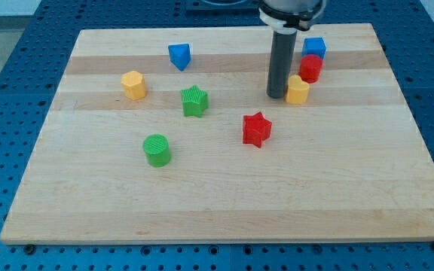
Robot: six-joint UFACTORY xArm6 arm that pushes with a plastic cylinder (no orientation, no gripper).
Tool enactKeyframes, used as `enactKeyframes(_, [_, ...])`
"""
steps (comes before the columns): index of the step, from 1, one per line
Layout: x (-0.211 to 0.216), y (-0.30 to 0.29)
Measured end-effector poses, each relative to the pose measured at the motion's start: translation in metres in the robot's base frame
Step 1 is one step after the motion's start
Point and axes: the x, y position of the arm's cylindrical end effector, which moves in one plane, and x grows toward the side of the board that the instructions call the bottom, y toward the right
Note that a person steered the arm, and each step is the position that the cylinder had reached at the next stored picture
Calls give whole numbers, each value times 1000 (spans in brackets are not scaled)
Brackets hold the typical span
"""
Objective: Move the red star towards right
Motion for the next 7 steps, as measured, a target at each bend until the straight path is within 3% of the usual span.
enactKeyframes(2, [2,43])
enactKeyframes(3, [-6,-38])
enactKeyframes(4, [18,-87])
enactKeyframes(5, [69,-122])
enactKeyframes(6, [98,-92])
enactKeyframes(7, [111,-11])
